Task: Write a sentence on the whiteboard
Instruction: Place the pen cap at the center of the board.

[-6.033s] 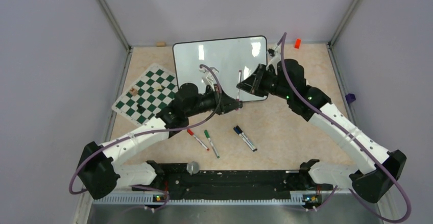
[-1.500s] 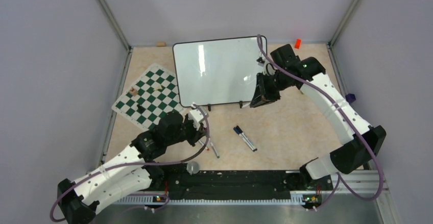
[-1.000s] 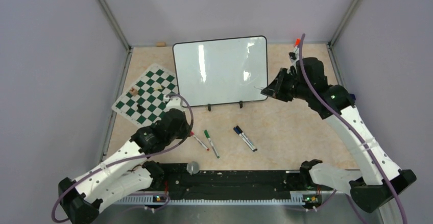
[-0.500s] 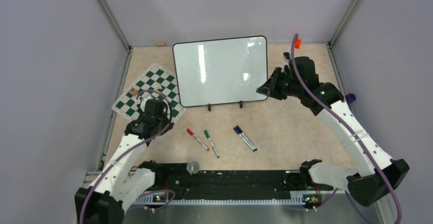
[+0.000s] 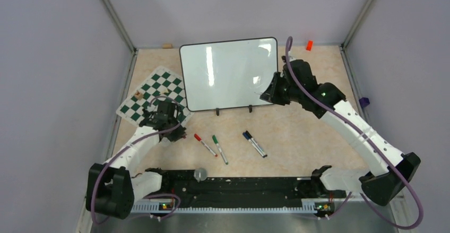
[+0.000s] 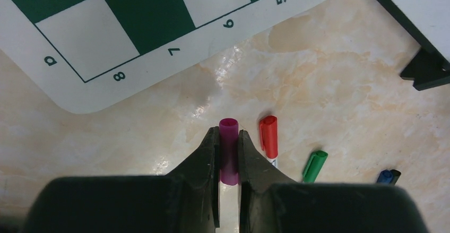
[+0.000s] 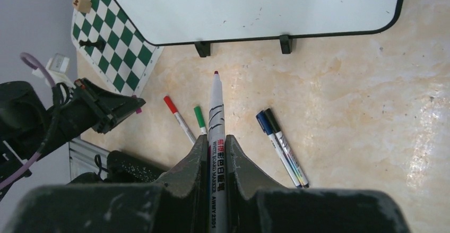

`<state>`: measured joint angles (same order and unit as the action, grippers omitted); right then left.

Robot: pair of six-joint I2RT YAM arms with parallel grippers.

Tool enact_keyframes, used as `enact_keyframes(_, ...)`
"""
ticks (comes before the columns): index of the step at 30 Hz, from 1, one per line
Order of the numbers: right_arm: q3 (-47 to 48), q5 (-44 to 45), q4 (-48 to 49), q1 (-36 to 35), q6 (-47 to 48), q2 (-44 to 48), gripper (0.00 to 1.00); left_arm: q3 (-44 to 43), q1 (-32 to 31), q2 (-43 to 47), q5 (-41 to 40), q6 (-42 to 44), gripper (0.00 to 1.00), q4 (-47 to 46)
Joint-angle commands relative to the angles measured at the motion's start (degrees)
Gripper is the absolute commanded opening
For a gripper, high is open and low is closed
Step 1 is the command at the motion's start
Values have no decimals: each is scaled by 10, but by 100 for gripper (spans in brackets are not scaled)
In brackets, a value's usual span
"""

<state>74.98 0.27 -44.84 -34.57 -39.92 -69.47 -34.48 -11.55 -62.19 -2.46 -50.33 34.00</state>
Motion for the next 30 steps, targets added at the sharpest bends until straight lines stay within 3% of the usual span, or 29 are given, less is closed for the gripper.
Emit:
enact_keyframes(1,28,28,32,-13,-5,4,0,9,3,-38,-13,-17,0,-27)
enact_keyframes(4,24,30,43,-13,-2,10,0,4,4,-65,-27,-12,6,-23)
enact_keyframes(10,14,36,45,-13,21,27,0,-21,4,-66,-38,-13,50,19)
enact_keyframes(12,9,40,45,-12,22,29,0,-30,4,-49,-37,-15,59,34)
enact_keyframes(15,6,51,44,-13,24,26,0,-46,4,-30,-31,-14,63,64)
enact_keyframes(23,88,208,-45,-28,25,-36,0,-103,4,52,-1,38,69,97)
enact_keyframes(26,157,266,-79,-45,38,-68,0,-119,4,82,55,72,74,89)
enact_keyframes(30,271,363,-174,-95,30,-136,0,-117,4,112,72,73,76,83)
